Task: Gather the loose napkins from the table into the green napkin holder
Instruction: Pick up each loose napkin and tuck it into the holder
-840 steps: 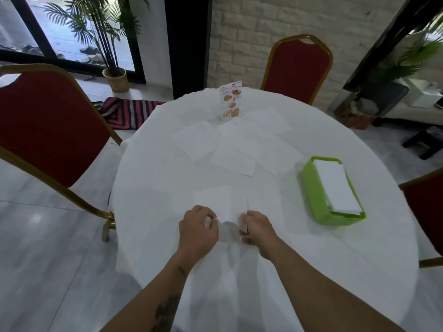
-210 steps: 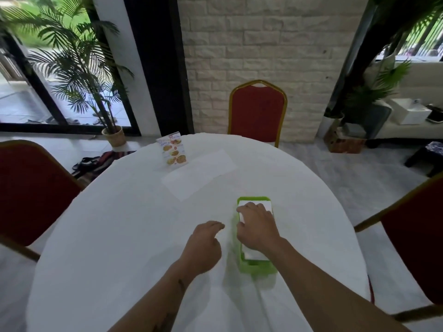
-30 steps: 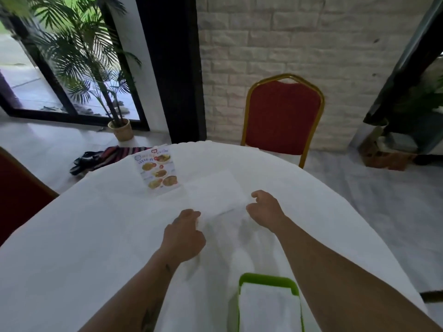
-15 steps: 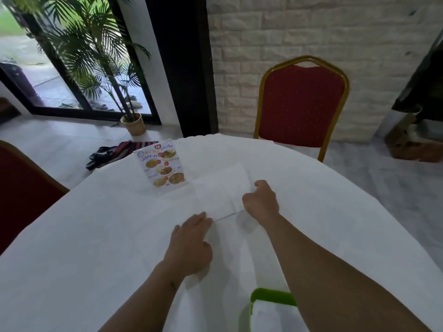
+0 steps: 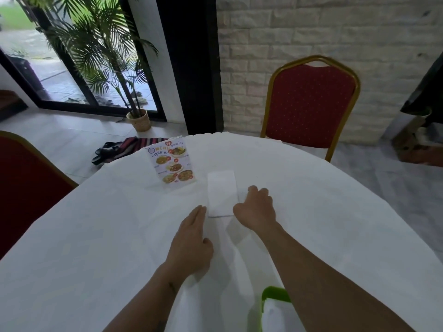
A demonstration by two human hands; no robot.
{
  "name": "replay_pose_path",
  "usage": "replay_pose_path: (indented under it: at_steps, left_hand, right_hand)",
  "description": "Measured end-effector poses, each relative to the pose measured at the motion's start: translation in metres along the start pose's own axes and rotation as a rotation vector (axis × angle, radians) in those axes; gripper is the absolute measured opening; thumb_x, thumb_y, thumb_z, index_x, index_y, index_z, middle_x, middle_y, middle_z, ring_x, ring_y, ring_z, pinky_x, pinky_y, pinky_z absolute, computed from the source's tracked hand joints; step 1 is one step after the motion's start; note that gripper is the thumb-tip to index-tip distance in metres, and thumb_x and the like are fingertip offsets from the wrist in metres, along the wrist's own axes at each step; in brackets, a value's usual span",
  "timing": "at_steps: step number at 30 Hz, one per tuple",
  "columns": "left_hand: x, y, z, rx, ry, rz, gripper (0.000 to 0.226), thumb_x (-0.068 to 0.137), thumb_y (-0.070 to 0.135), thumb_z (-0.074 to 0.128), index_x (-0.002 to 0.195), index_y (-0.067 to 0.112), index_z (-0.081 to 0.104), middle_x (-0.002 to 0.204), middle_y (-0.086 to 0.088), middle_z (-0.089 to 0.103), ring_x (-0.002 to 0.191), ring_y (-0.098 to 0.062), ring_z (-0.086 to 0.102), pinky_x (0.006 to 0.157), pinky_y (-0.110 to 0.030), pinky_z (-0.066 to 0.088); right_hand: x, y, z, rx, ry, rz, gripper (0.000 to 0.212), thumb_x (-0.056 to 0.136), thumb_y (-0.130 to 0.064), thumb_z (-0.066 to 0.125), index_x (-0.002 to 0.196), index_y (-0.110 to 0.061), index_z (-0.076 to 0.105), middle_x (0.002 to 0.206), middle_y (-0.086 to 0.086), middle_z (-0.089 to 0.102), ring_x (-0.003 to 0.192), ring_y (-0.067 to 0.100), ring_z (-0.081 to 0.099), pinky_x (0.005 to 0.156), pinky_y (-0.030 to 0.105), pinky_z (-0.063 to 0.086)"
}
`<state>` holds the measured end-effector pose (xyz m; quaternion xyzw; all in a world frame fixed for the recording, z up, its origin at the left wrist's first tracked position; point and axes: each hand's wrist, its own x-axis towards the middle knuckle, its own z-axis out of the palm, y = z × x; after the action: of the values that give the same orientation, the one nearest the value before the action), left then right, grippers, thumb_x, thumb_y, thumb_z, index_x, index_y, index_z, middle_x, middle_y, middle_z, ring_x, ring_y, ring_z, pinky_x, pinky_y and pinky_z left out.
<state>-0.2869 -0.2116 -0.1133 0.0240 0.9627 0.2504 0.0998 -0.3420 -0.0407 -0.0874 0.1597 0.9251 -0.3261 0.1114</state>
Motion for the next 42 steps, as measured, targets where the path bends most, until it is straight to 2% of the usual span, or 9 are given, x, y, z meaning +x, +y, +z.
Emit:
replay_pose_path:
  at_steps: [4,7,15,19,21,25,31,37,42]
  left_hand:
    - [0.005,0.007,0.001,0.174,-0.061,0.058,0.073,0.087,0.023,0.044,0.152,0.024,0.009,0.161,0.006,0.006,0.148,-0.016,0.006,0.12,-0.037,0.014]
    - [0.01,0.008,0.002,0.259,-0.082,0.067,0.068,0.087,0.025,0.042,0.151,0.023,0.017,0.161,0.003,0.013,0.148,-0.019,0.009,0.12,-0.041,0.016]
    - [0.012,0.006,-0.005,0.282,-0.146,0.091,0.07,0.086,0.019,0.045,0.151,0.021,0.019,0.161,0.003,0.014,0.148,-0.02,0.01,0.121,-0.038,0.016]
    - [0.008,0.005,-0.009,0.278,-0.192,0.094,0.071,0.086,0.016,0.044,0.152,0.019,0.015,0.161,0.002,0.01,0.148,-0.02,0.008,0.121,-0.039,0.015]
    - [0.005,0.006,-0.009,0.235,-0.161,0.07,0.071,0.087,0.016,0.044,0.151,0.018,0.017,0.161,0.0,0.014,0.147,-0.02,0.013,0.121,-0.038,0.017]
    - [0.004,0.009,-0.013,0.113,-0.062,-0.036,0.073,0.085,0.012,0.046,0.15,0.017,0.015,0.16,0.0,0.014,0.144,-0.024,0.022,0.117,-0.04,0.027]
    - [0.012,0.01,-0.016,0.338,-0.184,0.017,0.077,0.081,0.018,0.047,0.15,0.018,0.013,0.16,0.004,0.009,0.143,-0.027,0.012,0.11,-0.049,0.027]
    - [0.012,0.01,-0.02,0.41,-0.225,0.064,0.076,0.082,0.018,0.05,0.149,0.019,0.014,0.16,0.004,0.008,0.141,-0.03,0.015,0.106,-0.05,0.032]
    - [0.013,0.008,-0.017,0.331,-0.175,0.041,0.073,0.082,0.015,0.05,0.148,0.02,0.02,0.158,0.0,0.019,0.142,-0.028,0.017,0.11,-0.048,0.03]
  right_hand:
    - [0.004,-0.01,0.01,0.114,0.001,0.047,0.036,0.077,-0.02,0.055,0.11,-0.007,0.053,0.115,0.009,0.054,0.105,0.03,0.057,0.076,0.034,0.047]
    - [0.006,-0.022,0.017,0.198,-0.009,0.055,0.007,0.076,-0.014,0.054,0.081,-0.009,0.052,0.084,0.004,0.058,0.071,0.02,0.057,0.055,0.026,0.04]
    - [0.012,-0.032,0.022,0.482,-0.056,0.182,0.011,0.081,-0.013,0.051,0.071,-0.01,0.046,0.066,0.002,0.049,0.056,0.017,0.047,0.048,0.023,0.033]
    - [0.011,-0.033,0.021,0.503,-0.05,0.179,0.008,0.08,-0.012,0.049,0.075,-0.01,0.043,0.067,0.001,0.045,0.055,0.016,0.043,0.046,0.023,0.03]
    - [0.009,-0.032,0.022,0.498,-0.049,0.162,0.016,0.079,-0.014,0.05,0.093,-0.011,0.044,0.079,0.003,0.048,0.061,0.017,0.044,0.047,0.024,0.031]
    - [0.005,-0.027,0.025,0.274,0.024,0.121,0.052,0.079,-0.022,0.058,0.127,-0.007,0.041,0.125,0.01,0.047,0.111,0.03,0.05,0.076,0.033,0.045]
    - [0.006,-0.023,0.036,0.164,0.074,0.042,0.043,0.073,-0.023,0.057,0.112,-0.008,0.051,0.114,0.007,0.052,0.11,0.029,0.051,0.071,0.036,0.044]
    - [0.014,-0.035,0.035,0.443,-0.051,0.126,0.006,0.077,-0.016,0.052,0.079,-0.01,0.052,0.072,0.002,0.055,0.066,0.021,0.054,0.055,0.026,0.04]
    - [0.018,-0.044,0.034,0.505,-0.098,0.231,0.019,0.076,-0.021,0.055,0.092,-0.011,0.057,0.083,0.004,0.06,0.08,0.026,0.062,0.077,0.034,0.056]
